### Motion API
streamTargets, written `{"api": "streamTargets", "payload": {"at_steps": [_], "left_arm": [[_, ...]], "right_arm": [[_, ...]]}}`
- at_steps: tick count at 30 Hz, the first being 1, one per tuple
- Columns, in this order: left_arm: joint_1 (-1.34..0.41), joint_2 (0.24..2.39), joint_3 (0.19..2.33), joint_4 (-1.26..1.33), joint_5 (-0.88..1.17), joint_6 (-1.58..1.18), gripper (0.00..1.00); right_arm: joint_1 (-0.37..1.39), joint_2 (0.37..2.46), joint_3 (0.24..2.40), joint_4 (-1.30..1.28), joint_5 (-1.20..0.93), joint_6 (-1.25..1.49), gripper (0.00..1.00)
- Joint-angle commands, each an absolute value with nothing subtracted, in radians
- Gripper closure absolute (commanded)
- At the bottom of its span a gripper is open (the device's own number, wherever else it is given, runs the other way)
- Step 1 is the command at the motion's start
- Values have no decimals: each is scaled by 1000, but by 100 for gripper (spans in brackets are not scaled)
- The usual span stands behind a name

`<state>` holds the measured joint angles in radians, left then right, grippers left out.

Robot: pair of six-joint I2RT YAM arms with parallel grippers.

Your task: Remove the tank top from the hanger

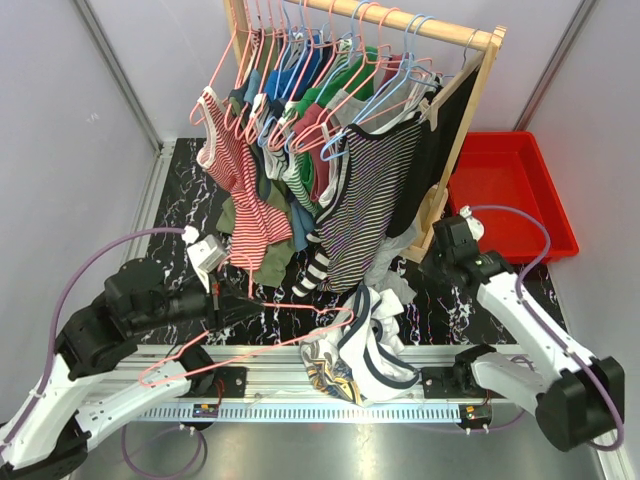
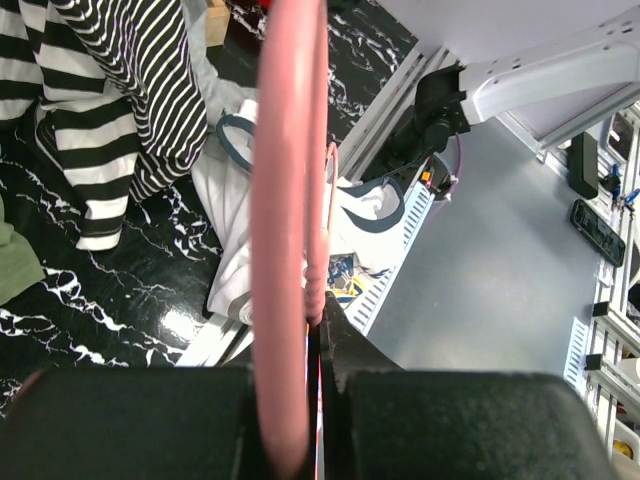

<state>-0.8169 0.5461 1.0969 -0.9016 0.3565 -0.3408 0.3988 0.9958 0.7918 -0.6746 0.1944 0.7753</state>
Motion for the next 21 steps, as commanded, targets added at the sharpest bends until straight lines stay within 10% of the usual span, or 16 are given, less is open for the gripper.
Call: {"api": "streamTargets", "payload": {"at_steps": [1,21], "left_arm": [[-821,522,1068,-831,380,-364,100],[-821,488,1057,-802,374,-394,100]], "right_arm": [[342,1057,759,-517,118,824,100],[181,1669,948,-252,84,813,100]]}}
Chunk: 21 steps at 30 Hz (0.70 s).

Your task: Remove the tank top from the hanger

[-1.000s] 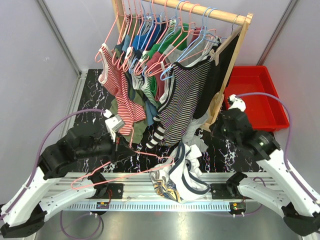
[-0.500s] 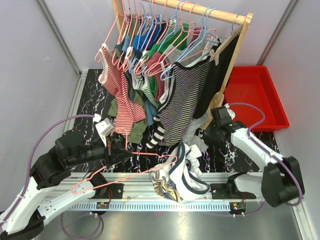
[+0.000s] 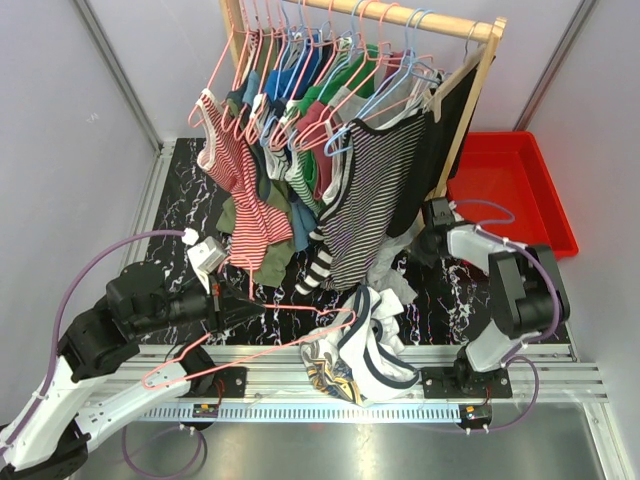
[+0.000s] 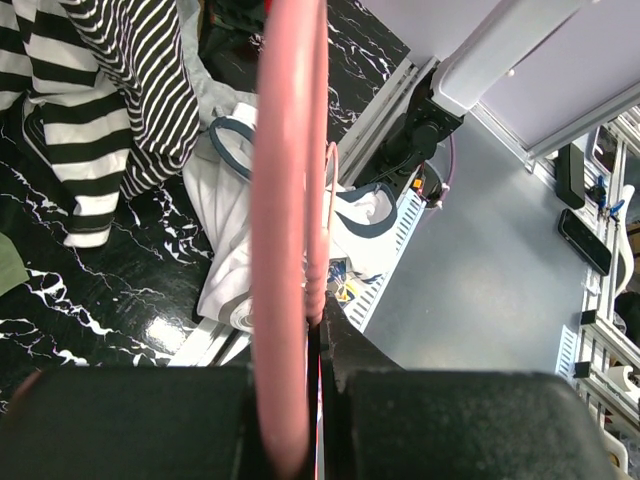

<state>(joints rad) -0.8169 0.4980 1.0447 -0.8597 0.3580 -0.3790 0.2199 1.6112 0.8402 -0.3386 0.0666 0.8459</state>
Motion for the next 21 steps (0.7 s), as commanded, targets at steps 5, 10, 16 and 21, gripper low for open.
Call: {"api": "streamTargets", "payload": {"at_steps": [5,10,16,21], "left_arm": [[-821,479,1066,-811,364,-397,100],[-821,474,1069,-821,351,-396,100],[-821,472,1063,-818,337,-396,100],[-821,479,1046,-801,337,-394,100]], "right_arm": [[114,1792,1078,-250,46,759,100],[83,1891,1184,-238,2,695,100],[52,1973,1331,-250,-72,621,100],[22,1997,1394,-245,-152,565,100]]}}
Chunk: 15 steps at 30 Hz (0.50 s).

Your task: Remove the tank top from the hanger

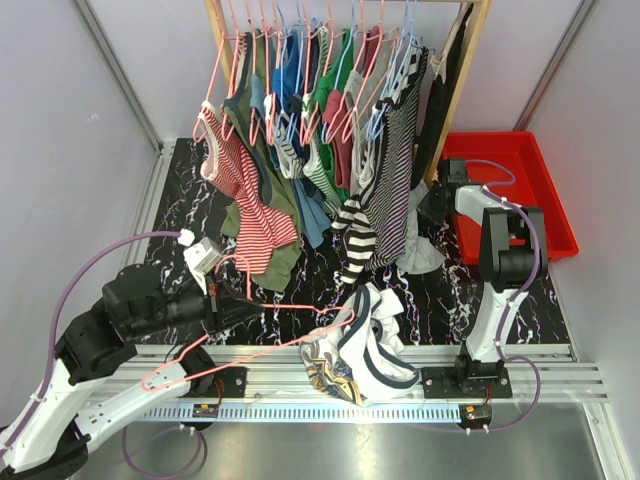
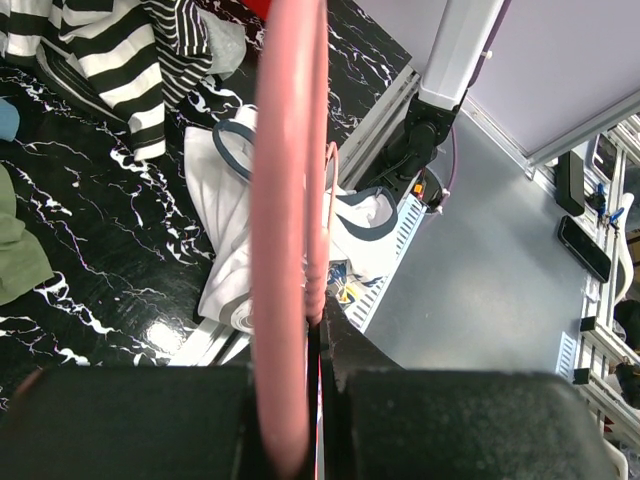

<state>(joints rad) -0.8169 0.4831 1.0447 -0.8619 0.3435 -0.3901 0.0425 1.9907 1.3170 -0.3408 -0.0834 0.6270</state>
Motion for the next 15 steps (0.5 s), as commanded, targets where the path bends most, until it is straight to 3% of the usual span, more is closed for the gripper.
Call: {"api": "streamTargets", "payload": {"at_steps": [1,8,15], "left_arm": [[-821,483,1045,-799,337,-394,100],[-821,532,1026,-759,341,-361,100],[-819,646,1061,-759,385,-278,100]], "right_arm": [[18,1988,1394,-253,-153,555,100],[12,1735,1229,-331,-29,563,100],[14,1089,957,-536,-63,543,99]]}}
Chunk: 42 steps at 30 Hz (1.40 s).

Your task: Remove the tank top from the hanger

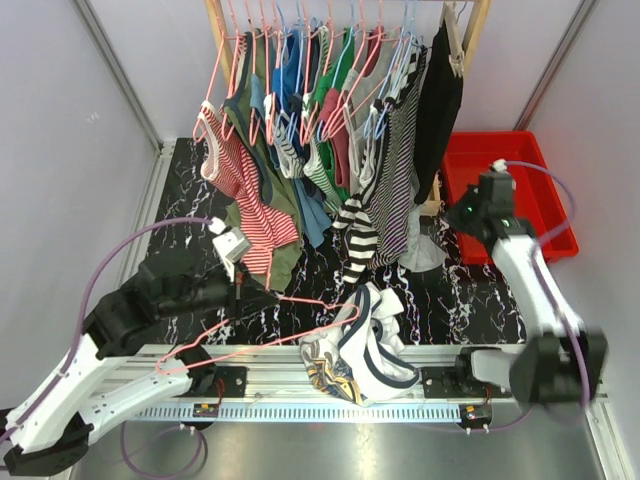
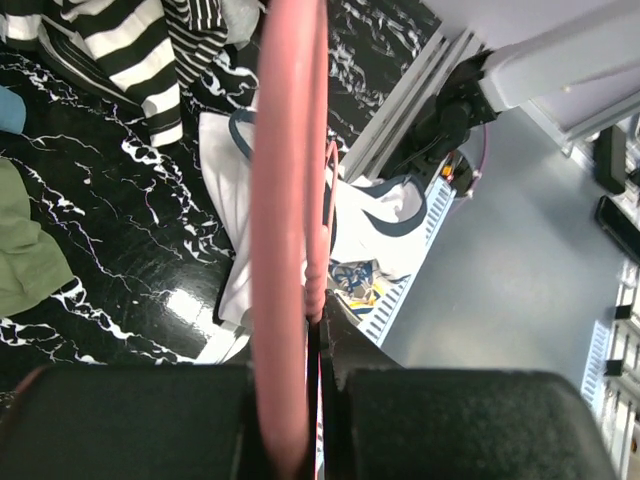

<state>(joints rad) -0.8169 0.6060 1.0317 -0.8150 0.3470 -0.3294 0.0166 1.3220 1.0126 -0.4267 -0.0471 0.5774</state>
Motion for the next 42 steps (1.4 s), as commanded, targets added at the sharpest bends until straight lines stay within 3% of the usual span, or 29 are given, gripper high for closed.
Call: {"api": "streamTargets", "payload": {"at_steps": [1,4,5,6,8,12,20,25,32,39,42], "left_arm": [[-818,658,1069,-755,400,-262,100],[-818,711,1110,-758,489,-236,100],[-815,724,1133,-758,515,-229,100],[-815,745,1144,-761,543,-221,100],[-810,764,1189,-779,607,-192,100],[-790,801,1270,-831,689,-149,100],[-644,836,1289,-790,925,-202,100],[-595,861,1256,-644,1071,-313,100],[-592,913,1279,-586,1103,-365,100],[-592,962,1278,-525,1114,-390,100],[-588,982,1281,-523,1114,-385,100]], "right_arm": [[12,1036,960,-578,-89,523,95],[12,858,959,-702,-323,424,58],[15,820,954,-722,-466,404,35],[21,739,927,-727,-526,413,26],[28,677,910,-716,-728,431,12],[81,540,835,-599,-1023,506,2],[342,505,922,-655,-1160,404,1],[439,574,966,-739,-1060,339,2],[635,725,1015,-808,-934,266,6],[752,830,1068,-842,-899,233,21],[791,847,1063,-842,-891,233,36]]}}
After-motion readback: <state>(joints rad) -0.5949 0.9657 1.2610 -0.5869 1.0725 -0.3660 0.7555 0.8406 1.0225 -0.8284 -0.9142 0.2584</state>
